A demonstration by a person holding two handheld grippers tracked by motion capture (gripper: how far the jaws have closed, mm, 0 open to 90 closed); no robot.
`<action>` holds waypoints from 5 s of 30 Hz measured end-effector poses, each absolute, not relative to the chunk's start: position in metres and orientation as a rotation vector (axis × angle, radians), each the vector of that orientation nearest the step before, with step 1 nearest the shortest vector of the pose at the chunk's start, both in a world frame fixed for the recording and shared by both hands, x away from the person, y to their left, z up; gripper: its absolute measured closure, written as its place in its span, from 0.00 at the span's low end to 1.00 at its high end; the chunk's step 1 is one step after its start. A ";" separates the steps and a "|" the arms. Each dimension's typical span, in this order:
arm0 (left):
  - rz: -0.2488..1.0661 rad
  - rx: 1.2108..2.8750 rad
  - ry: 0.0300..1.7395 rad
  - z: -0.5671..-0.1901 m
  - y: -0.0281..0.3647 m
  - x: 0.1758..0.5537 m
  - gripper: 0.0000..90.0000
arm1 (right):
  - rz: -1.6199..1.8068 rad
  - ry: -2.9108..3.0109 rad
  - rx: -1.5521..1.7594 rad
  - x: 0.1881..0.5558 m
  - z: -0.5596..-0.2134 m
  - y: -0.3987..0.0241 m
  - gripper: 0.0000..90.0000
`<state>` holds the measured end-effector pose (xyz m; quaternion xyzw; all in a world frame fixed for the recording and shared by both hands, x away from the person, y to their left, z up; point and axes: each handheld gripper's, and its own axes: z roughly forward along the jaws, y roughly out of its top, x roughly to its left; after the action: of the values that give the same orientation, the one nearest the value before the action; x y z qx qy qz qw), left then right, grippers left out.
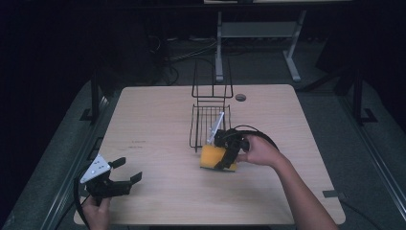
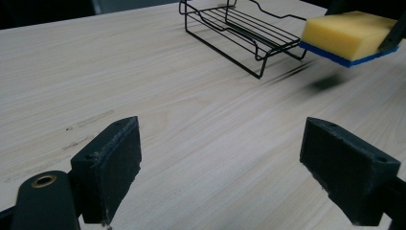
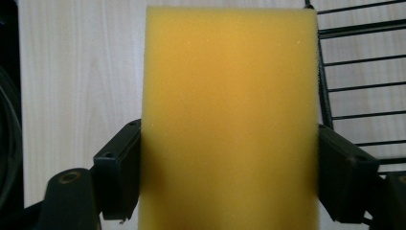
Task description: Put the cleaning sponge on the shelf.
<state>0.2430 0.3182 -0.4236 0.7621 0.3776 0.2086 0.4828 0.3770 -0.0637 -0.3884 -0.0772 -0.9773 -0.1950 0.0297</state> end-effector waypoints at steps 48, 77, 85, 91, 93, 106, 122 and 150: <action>0.500 1.850 0.926 -0.424 0.321 0.244 0.15 | -0.571 -2.961 -0.330 0.452 -0.381 -0.040 0.24; 0.502 1.856 0.921 -0.424 0.320 0.243 0.15 | -0.507 -2.997 -0.393 0.492 -0.401 -0.039 0.24; 0.497 1.856 0.923 -0.425 0.321 0.244 0.15 | -0.514 -2.995 -0.384 0.492 -0.405 -0.036 0.24; 0.496 1.853 0.927 -0.425 0.321 0.243 0.15 | -0.509 -2.999 -0.387 0.491 -0.407 -0.036 0.23; 0.496 1.851 0.926 -0.425 0.321 0.243 0.15 | -0.503 -3.000 -0.388 0.491 -0.407 -0.035 0.22; 0.489 1.856 0.922 -0.425 0.319 0.244 0.15 | -0.592 -2.988 -0.461 0.485 -0.401 -0.044 0.17; 0.487 1.853 0.922 -0.425 0.319 0.244 0.15 | -0.618 -2.998 -0.454 0.479 -0.389 -0.050 0.16; 0.486 1.856 0.917 -0.425 0.317 0.244 0.15 | -0.723 -2.971 -0.532 0.472 -0.387 -0.079 0.16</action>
<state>0.2438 0.3167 -0.4247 0.7627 0.3768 0.1999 0.4861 0.4722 -0.0790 -0.3867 -0.1712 -0.9571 -0.2329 0.0190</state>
